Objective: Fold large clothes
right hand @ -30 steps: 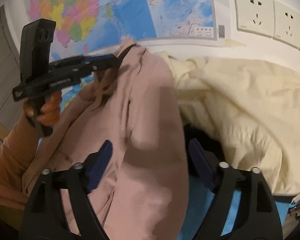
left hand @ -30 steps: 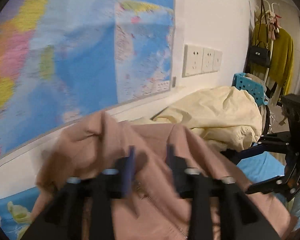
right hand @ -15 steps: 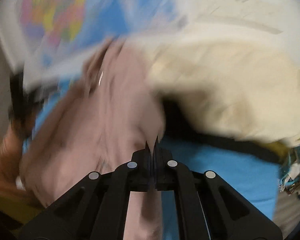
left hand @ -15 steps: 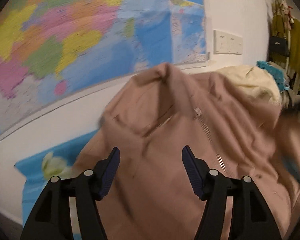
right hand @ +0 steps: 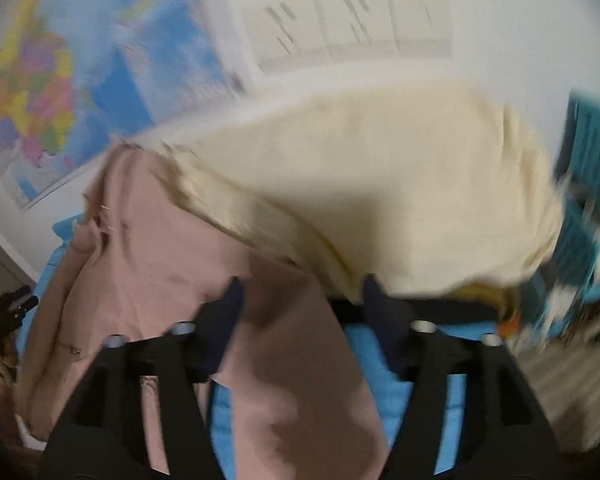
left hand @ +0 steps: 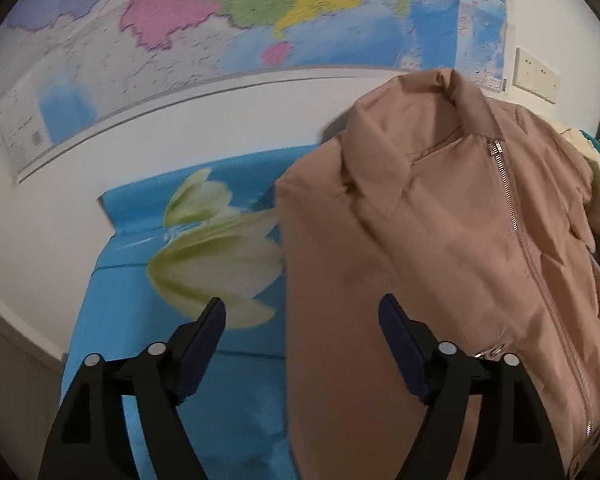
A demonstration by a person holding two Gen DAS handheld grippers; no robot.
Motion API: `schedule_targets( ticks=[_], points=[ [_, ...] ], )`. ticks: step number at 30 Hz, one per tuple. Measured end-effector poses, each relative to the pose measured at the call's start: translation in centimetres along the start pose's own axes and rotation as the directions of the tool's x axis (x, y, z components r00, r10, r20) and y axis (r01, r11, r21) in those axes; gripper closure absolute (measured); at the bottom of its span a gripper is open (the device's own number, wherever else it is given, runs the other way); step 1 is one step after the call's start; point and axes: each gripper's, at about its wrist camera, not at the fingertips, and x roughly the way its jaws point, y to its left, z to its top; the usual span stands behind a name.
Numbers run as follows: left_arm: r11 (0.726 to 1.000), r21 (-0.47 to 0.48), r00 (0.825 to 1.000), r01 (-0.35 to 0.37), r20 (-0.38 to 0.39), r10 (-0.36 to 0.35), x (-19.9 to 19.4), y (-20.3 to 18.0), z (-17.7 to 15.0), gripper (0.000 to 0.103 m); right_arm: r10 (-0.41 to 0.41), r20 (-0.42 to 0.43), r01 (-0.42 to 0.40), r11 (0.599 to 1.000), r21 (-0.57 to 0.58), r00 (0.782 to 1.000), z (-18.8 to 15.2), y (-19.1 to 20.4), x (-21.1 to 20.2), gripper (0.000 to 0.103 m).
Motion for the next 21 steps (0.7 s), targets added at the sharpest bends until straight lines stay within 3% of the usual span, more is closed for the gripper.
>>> schedule_targets(
  ticks=[2, 6, 7, 8, 9, 10, 13, 15, 17, 19, 21],
  points=[
    [0.999, -0.018, 0.999, 0.035, -0.018, -0.035, 0.4, 0.2, -0.1, 0.017, 0.050, 0.068, -0.045, 0.996, -0.077, 0.996, 0.8, 2.7, -1.9, 0.028],
    [0.993, -0.034, 0.991, 0.117, -0.059, -0.119, 2.5, -0.9, 0.5, 0.018, 0.119, 0.060, -0.101, 0.964, -0.247, 0.991, 2.1, 8.9, -0.6, 0.025],
    [0.992, -0.020, 0.990, 0.123, -0.068, -0.124, 3.1, -1.5, 0.5, 0.035, 0.109, 0.066, -0.085, 0.952, -0.295, 0.992, 2.4, 10.7, 0.3, 0.025],
    [0.993, -0.009, 0.990, 0.114, -0.084, -0.114, 3.6, -1.8, 0.5, 0.062, 0.124, 0.053, -0.100, 0.941, -0.325, 0.991, 2.9, 12.0, 1.4, 0.025],
    [0.996, -0.007, 0.989, 0.094, -0.113, -0.094, 4.4, -2.1, 0.5, 0.076, 0.147, 0.024, -0.130, 0.931, -0.340, 0.989, 3.6, 13.0, 2.7, 0.027],
    [0.997, -0.018, 0.986, 0.076, -0.146, -0.078, 5.1, -1.9, 0.5, 0.100, 0.140, 0.017, -0.126, 0.929, -0.349, 0.990, 4.1, 13.9, 3.9, 0.028],
    [0.999, -0.038, 0.996, -0.034, -0.081, 0.030, 4.1, 0.2, 0.8, 0.101, 0.111, 0.006, -0.100, 0.919, -0.383, 0.994, 5.9, 15.7, 6.6, 0.033],
    [0.990, -0.117, 0.996, -0.080, -0.060, 0.073, 2.8, 3.4, 1.4, 0.101, 0.111, 0.001, -0.102, 0.920, -0.377, 0.994, 7.5, 16.0, 8.4, 0.033],
    [0.983, -0.156, 0.994, -0.100, -0.065, 0.090, 2.6, 5.4, 1.6, 0.101, 0.103, 0.001, -0.095, 0.922, -0.375, 0.995, 8.2, 16.2, 9.5, 0.029],
    [0.975, -0.134, 0.981, -0.177, -0.109, 0.163, 3.4, 6.1, 1.7, 0.099, 0.090, -0.015, -0.088, 0.919, -0.385, 0.996, 9.0, 16.8, 11.2, 0.026],
    [0.969, -0.099, 0.966, -0.227, -0.146, 0.212, 4.2, 5.8, 2.0, 0.084, 0.078, -0.029, -0.083, 0.914, -0.398, 0.997, 9.3, 17.1, 12.5, 0.026]
  ],
)
